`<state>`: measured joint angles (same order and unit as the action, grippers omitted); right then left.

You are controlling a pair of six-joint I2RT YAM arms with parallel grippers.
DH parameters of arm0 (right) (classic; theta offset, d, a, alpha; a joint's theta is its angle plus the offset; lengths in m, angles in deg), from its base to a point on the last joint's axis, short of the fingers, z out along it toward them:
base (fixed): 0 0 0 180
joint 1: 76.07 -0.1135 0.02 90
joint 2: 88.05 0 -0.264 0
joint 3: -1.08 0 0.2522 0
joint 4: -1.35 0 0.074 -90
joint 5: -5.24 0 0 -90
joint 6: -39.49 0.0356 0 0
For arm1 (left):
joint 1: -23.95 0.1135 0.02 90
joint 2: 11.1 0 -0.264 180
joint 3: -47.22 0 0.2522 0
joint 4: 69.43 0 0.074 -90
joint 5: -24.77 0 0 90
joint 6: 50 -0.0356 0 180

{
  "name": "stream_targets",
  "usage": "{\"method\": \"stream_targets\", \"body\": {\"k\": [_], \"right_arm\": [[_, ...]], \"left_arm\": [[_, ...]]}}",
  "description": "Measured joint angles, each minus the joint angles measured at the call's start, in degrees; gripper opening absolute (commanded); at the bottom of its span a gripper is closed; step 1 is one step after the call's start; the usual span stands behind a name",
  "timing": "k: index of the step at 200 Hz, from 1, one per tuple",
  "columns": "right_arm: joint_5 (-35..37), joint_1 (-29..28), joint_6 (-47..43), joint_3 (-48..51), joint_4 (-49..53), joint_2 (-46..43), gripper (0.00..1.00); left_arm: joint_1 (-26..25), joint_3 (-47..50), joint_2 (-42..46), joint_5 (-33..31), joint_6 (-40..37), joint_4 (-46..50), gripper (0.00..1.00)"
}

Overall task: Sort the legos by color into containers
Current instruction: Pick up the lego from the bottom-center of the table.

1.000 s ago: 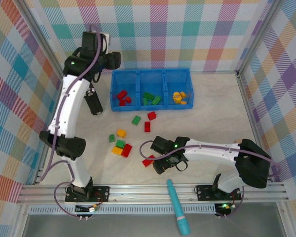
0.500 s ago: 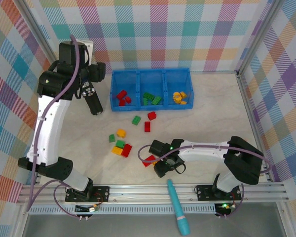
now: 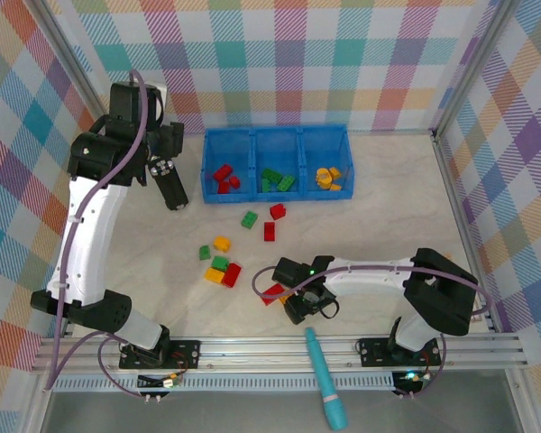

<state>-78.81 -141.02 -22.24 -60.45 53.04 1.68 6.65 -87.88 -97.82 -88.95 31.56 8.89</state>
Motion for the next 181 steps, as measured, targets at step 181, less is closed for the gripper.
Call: {"method": "stream_targets", "body": {"k": [181], "right_arm": [[1.92,-0.31,-3.65,-3.89,2.16,2.84,0.39]], "left_arm": [[0.00,6.86,4.79,-3.78,-1.25,0.26,0.80]]}}
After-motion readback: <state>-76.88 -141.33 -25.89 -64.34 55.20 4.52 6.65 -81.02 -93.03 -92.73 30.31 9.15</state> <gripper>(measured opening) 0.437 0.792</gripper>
